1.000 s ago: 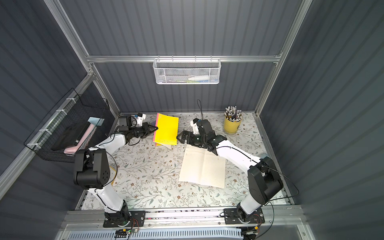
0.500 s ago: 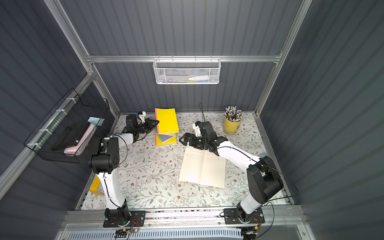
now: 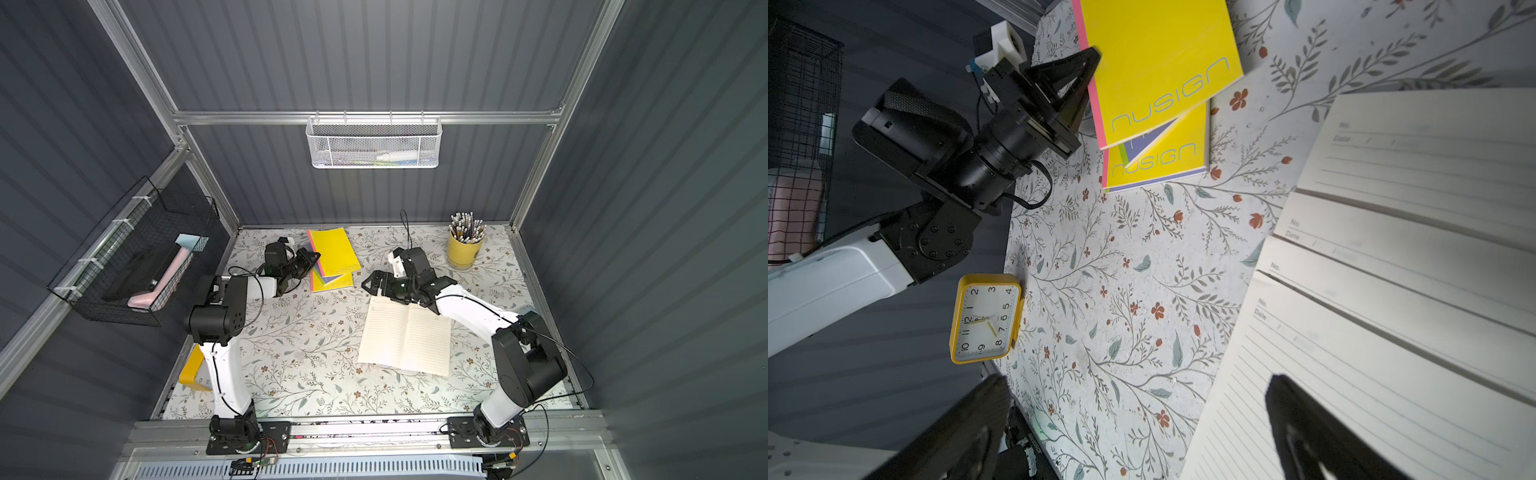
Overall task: Close the notebook
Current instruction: Place the notebook at the notebook.
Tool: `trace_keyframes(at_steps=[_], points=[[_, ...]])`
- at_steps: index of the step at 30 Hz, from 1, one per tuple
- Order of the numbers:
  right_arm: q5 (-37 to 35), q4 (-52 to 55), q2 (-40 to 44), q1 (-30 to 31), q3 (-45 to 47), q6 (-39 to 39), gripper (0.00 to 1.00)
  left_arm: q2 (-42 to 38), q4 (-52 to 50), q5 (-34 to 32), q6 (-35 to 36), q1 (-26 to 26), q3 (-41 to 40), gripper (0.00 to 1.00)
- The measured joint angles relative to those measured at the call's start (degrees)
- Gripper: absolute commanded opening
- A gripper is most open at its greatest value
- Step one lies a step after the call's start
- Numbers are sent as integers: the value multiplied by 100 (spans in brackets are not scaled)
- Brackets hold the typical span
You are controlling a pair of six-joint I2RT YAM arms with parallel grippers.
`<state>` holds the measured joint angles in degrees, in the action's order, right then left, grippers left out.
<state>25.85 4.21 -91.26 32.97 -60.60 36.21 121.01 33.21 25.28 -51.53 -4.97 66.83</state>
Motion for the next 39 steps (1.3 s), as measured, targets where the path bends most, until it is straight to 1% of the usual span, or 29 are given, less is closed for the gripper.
trace_keyframes(at_steps=[9,20,27,29,33,35,39], points=[[42,-55,0,-15,98,0,99,-61,-63,-710,4,-72,-197,0],[133,-138,0,-42,219,22,99,-85,-90,-1078,-15,-105,-243,0],[160,-173,0,-42,275,44,99,-87,-184,-1095,-15,-105,-251,1],[160,-214,0,-42,278,48,99,-90,-188,-1095,-15,-105,-251,3],[162,-315,0,-42,302,66,99,-107,-254,-1093,4,-105,-251,21],[164,-350,0,-42,332,76,99,-133,-382,-1097,66,-105,-256,27],[197,-396,0,-42,389,122,99,-417,-758,-1187,264,-105,-289,29]])
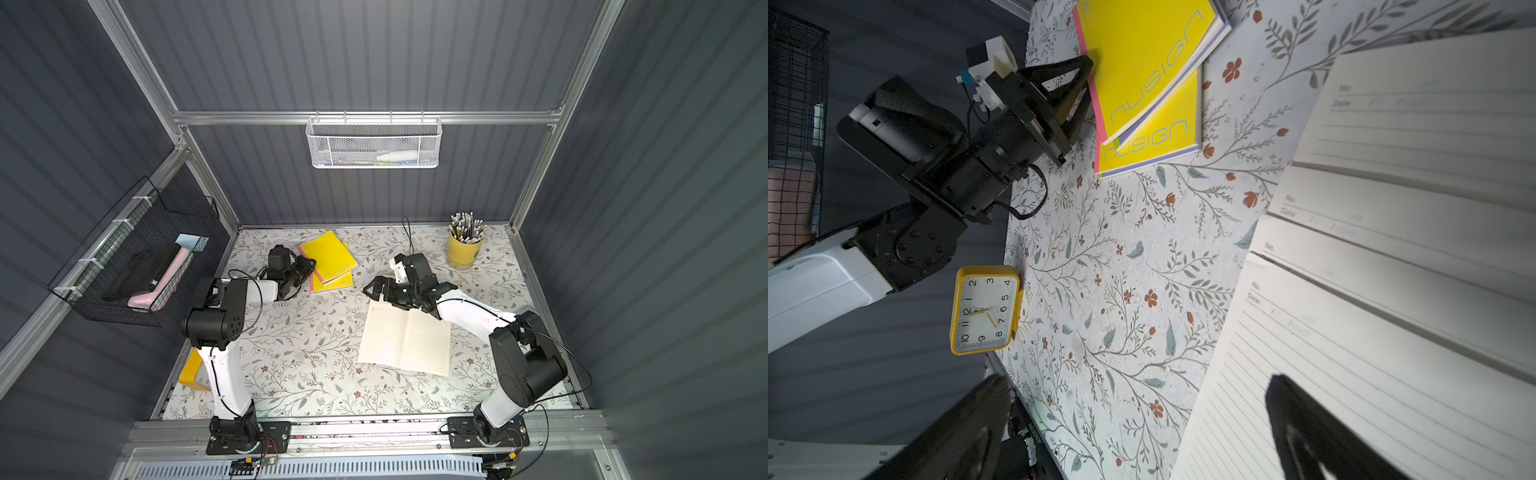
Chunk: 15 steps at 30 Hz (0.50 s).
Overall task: Close the notebook
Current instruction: Place the notebook at the notebook.
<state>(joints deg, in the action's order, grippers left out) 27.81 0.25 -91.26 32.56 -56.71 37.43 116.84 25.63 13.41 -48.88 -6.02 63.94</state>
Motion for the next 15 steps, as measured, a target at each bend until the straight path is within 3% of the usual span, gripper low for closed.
trace_keyframes(at_steps=[10,15], points=[[111,-116,2,0,13,74,99,-452,-754,-208,525,17,0,31],[109,-151,15,0,94,76,99,-422,-778,74,538,227,0,37]])
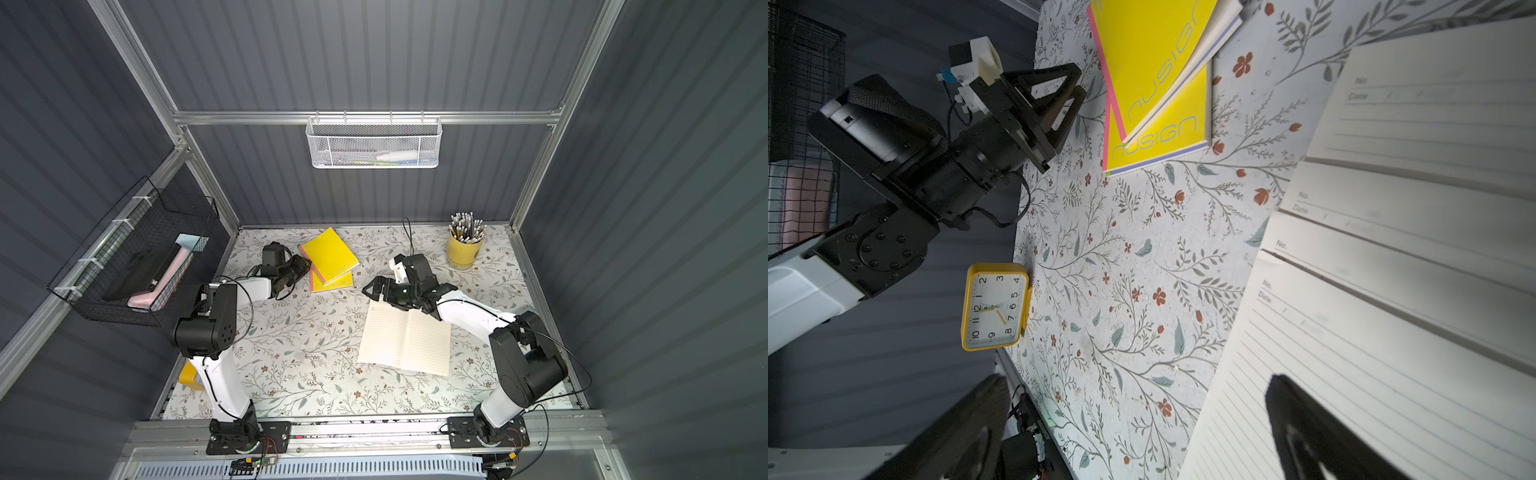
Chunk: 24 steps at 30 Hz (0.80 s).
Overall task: Close the notebook
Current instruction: Place the notebook at the notebook, then adjust the notebook at the notebook.
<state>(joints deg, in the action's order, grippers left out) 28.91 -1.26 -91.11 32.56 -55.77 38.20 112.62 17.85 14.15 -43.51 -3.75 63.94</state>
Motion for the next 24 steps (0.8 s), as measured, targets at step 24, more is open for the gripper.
trace_keyframes(at_steps=[24], points=[[-48,-52,186,0,238,68,99,1045,1602,942,-1244,376,68,39]])
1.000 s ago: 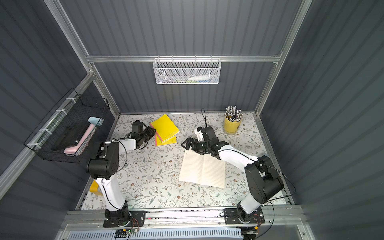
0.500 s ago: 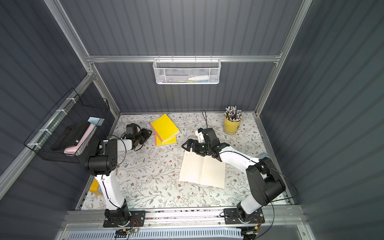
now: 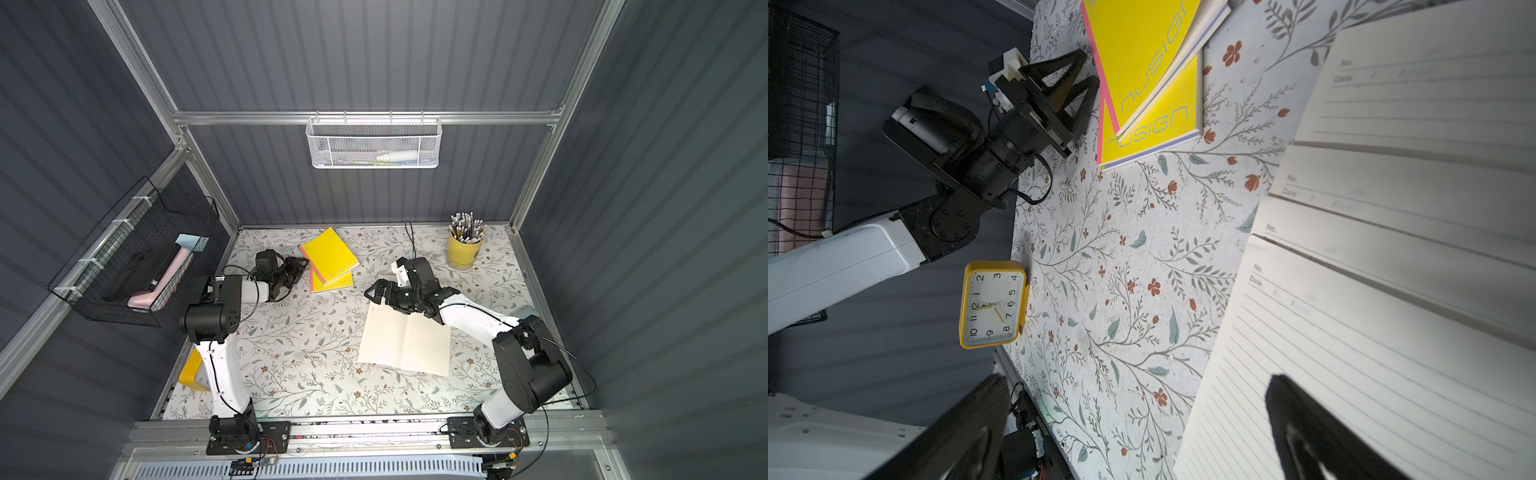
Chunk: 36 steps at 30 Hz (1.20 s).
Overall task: Close the notebook
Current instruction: Adjust the notebook at the notebook.
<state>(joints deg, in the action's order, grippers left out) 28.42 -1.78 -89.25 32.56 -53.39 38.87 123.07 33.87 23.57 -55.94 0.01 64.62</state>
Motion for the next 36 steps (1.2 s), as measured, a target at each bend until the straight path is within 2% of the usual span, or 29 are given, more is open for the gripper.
trace_keyframes(at_steps=[22,27,31,36], points=[[-20,-2,50,0,101,37,99,675,601,57,-562,0,612,37],[-20,-4,50,0,101,39,99,809,645,118,-629,0,752,30],[-20,-9,50,0,101,39,99,859,675,157,-737,11,787,16],[-20,-17,50,0,101,42,99,861,769,199,-809,15,787,4]])
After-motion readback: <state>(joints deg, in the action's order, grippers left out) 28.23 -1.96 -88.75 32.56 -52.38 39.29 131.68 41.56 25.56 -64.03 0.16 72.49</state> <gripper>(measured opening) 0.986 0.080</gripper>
